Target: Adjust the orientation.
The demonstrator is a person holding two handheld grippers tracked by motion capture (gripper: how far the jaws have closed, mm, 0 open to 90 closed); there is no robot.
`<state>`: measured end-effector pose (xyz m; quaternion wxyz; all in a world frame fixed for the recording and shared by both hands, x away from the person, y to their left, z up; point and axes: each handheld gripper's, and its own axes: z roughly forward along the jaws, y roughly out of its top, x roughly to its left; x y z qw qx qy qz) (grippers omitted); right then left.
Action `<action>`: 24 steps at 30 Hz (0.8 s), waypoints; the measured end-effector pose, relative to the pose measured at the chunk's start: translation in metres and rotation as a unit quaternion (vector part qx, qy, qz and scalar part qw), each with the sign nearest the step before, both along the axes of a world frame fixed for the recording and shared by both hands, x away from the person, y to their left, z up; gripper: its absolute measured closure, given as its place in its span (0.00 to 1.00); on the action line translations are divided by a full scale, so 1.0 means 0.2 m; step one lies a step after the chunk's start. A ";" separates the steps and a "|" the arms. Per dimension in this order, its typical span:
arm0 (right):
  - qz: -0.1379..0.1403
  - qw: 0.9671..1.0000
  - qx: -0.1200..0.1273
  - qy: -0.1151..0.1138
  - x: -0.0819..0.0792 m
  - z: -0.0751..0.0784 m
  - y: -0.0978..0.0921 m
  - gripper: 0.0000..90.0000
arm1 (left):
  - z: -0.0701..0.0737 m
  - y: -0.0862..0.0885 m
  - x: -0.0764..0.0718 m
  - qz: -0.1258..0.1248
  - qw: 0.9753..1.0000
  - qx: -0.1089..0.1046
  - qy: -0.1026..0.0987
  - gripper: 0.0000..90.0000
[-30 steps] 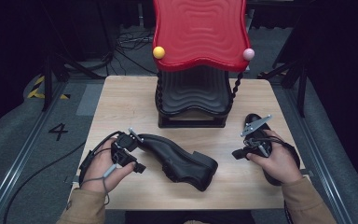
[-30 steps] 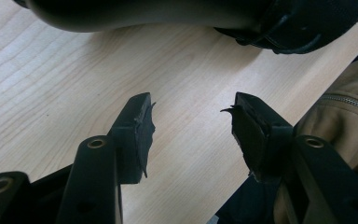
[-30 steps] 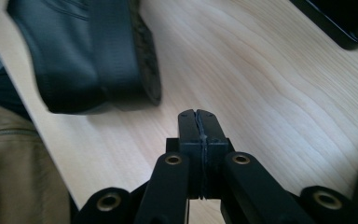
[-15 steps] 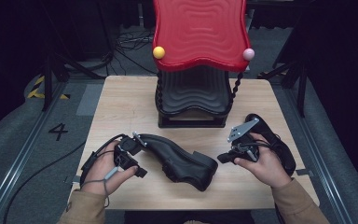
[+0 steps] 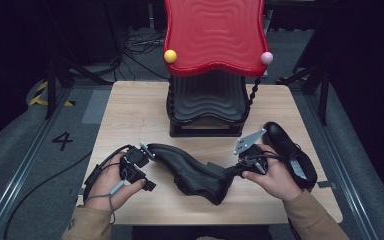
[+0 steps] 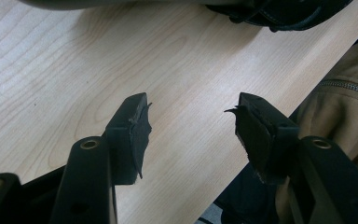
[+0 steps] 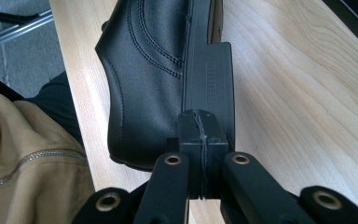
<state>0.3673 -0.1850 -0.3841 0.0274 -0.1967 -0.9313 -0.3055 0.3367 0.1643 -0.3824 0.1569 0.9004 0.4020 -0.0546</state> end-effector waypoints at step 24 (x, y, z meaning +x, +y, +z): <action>0.008 1.000 -0.025 0.012 0.06 -0.03 0.04 1.00 | -0.01 0.05 -0.05 0.017 1.000 0.005 0.001 0.49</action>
